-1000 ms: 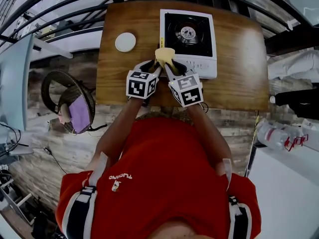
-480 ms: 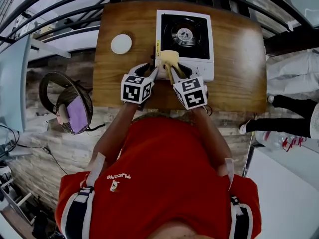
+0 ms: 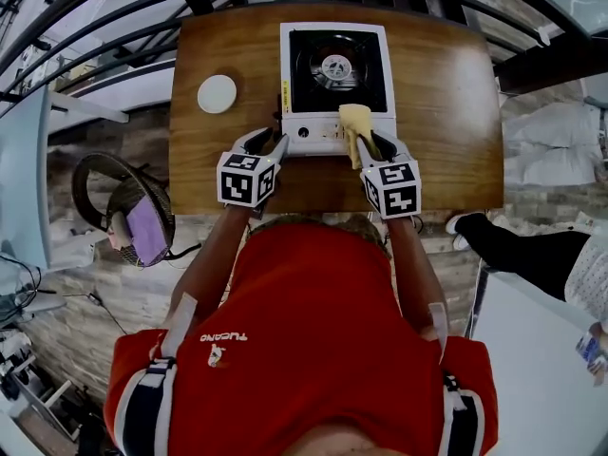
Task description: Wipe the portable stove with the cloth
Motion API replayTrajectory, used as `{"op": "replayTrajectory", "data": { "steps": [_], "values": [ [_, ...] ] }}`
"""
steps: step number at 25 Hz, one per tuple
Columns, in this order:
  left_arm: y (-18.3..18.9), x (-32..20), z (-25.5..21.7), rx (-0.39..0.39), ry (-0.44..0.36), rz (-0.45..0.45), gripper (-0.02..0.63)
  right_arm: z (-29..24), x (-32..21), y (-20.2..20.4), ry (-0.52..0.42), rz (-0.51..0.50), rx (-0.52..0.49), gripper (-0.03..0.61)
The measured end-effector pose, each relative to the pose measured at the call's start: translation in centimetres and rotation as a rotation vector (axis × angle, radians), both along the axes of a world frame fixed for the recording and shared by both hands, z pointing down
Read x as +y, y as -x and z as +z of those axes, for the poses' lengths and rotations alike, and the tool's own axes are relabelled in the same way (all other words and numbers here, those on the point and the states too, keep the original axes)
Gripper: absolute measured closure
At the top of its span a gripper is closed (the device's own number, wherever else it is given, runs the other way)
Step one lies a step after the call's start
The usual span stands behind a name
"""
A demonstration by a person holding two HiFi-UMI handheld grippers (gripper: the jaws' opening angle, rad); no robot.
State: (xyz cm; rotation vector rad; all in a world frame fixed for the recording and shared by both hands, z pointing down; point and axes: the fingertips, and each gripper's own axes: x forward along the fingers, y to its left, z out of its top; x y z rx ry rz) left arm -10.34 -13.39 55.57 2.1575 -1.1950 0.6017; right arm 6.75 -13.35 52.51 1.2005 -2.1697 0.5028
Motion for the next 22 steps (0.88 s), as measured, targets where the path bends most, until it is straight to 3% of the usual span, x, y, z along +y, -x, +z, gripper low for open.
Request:
{"op": "replayTrajectory", "data": {
  "steps": [13, 22],
  "values": [
    [-0.3, 0.1, 0.0, -0.012, 0.000, 0.005, 0.479, 0.3, 0.3, -8.3, 0.016, 0.181, 0.007, 0.492],
    [-0.3, 0.1, -0.1, -0.016, 0.009, -0.004, 0.479, 0.2, -2.5, -9.3, -0.005, 0.218, -0.002, 0.492]
  ]
}}
